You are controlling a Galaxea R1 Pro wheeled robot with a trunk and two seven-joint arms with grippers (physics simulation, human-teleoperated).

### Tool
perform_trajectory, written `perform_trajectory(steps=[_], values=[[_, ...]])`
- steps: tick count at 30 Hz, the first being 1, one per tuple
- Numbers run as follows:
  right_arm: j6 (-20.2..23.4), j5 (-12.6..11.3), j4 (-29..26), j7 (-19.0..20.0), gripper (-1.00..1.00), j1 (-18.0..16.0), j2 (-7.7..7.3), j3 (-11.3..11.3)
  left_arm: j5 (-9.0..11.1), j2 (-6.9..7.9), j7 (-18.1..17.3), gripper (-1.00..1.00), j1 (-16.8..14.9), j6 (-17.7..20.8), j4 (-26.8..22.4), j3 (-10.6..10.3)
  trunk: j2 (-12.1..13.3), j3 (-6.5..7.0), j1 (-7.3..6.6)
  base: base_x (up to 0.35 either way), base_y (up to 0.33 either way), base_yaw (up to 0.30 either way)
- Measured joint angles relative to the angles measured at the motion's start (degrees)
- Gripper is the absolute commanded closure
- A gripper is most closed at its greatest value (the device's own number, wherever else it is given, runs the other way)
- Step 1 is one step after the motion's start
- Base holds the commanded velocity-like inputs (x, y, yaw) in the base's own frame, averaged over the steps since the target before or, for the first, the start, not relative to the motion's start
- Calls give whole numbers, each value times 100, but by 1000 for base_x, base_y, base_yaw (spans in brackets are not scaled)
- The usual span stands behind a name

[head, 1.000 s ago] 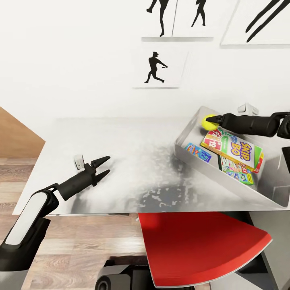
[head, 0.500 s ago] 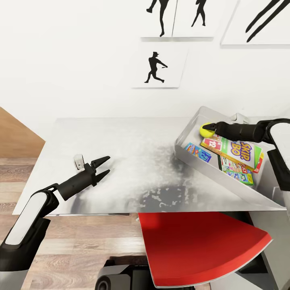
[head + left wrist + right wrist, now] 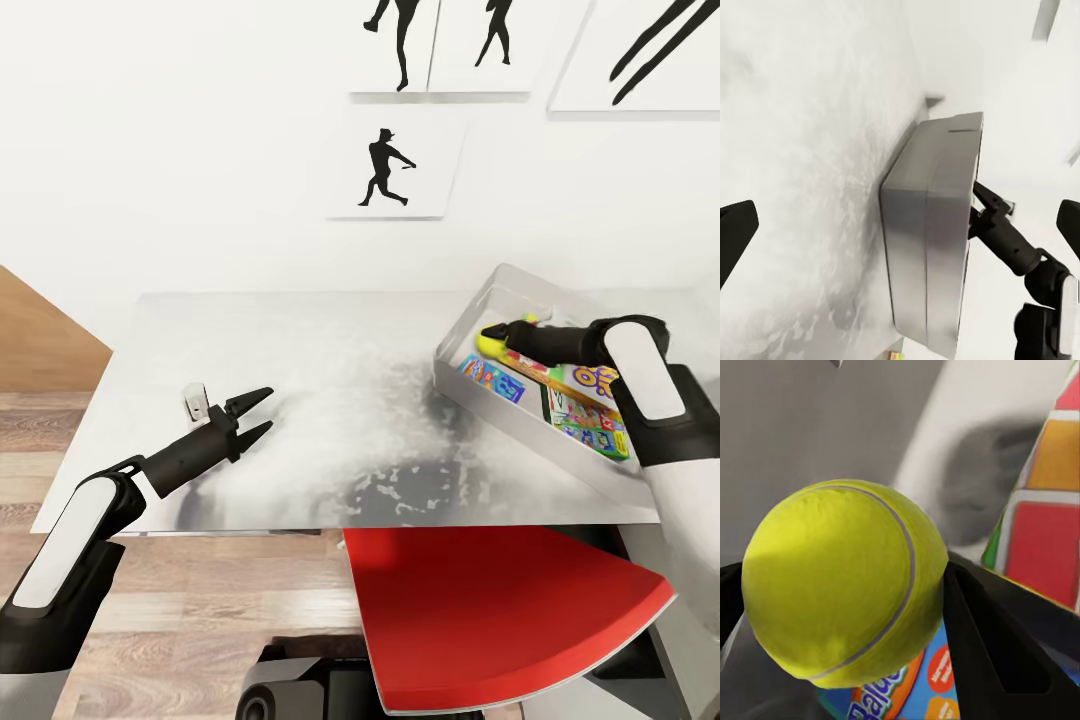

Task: Put all the toys in the child's room - the three board games (two on the bed and one on the table), the two jigsaw puzzles on the table, and the tennis ball on the table - inside the toy box on the table in the child's room.

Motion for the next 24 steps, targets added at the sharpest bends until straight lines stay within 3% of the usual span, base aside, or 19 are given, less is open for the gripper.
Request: perform_trajectory(steps=[3, 10, 24], values=[[-46, 316, 115, 272, 100, -12, 65, -8, 0, 0, 0, -100, 0, 0, 0, 0, 0, 0, 0, 0, 0, 0], [-87, 680, 205, 511, 100, -26, 116, -21, -1, 0, 0, -100, 0, 0, 1, 0, 0, 0, 0, 0, 0, 0], [-262, 808, 234, 590, 100, -77, 147, -27, -1, 0, 4, -100, 0, 0, 1, 0, 0, 0, 0, 0, 0, 0]])
